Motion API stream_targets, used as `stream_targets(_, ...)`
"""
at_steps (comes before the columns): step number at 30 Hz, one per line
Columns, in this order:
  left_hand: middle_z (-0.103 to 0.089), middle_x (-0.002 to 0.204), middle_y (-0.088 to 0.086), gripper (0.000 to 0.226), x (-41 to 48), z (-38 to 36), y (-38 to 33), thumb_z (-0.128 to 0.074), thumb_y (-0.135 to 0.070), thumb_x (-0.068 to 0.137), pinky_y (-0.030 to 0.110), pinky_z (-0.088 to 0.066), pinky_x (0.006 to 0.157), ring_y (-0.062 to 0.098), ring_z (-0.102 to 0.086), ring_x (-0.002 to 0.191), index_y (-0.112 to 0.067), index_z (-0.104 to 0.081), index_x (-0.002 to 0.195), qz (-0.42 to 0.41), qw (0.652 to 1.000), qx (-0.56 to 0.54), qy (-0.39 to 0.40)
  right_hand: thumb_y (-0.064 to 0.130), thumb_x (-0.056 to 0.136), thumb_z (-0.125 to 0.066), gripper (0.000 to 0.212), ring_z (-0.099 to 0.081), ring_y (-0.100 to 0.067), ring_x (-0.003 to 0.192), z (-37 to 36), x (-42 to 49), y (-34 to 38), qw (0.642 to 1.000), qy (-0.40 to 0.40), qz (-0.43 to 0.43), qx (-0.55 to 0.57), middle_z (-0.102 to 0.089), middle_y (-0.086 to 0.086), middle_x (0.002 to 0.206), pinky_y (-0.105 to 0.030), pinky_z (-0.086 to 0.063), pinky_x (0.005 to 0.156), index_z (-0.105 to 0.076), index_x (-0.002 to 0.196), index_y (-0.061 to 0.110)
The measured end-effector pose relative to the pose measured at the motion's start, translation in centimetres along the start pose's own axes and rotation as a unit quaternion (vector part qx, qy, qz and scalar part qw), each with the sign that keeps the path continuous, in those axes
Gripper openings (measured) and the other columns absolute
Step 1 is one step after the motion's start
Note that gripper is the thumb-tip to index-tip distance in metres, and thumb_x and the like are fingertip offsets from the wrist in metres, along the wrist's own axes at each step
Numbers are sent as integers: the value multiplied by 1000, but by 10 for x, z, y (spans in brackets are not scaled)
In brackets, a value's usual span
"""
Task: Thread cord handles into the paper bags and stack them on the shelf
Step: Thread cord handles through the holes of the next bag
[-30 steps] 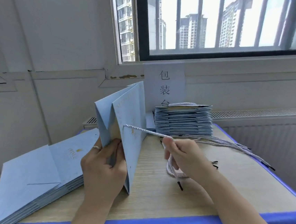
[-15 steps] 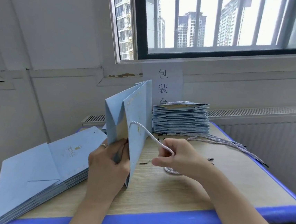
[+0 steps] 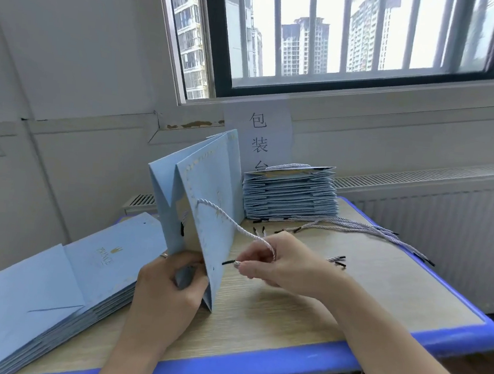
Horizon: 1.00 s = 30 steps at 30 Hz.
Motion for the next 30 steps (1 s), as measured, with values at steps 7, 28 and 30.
stream_targets(7,-69,72,-17,33,-1,-1,-1,-73,-6,79,11,-42,61,4,-64,74,-38,-73,72,4,1000,4,9,14,87,-69,10,-49,-8,59,-1,-3,8,999,-1,33,-42,-63,2,62,-21,-39,58,-71,80,7)
stream_targets(28,-71,79,-17,16,-2,-5,-4,-63,-26,75,16,-46,64,5,-65,80,-34,-75,80,-16,1000,5,25,9,84,-61,24,-38,-10,60,-15,-4,19,994,-25,100,-43,-45,4,61,-29,-34,58,-58,62,18)
stream_targets(30,-71,80,-17,16,-2,-5,-4,-63,-26,76,17,-47,65,5,-65,80,-34,-75,82,-16,1000,6,25,10,85,-60,22,-38,-11,60,-15,-3,19,994,-24,102,-41,-46,3,62,-30,-33,59,-59,64,17)
Point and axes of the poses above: each hand's wrist, its own x-axis towards the middle knuckle, its own z-axis out of the back of the hand, y = z × x, the point moved 8 cm from there along x, towards the middle knuckle
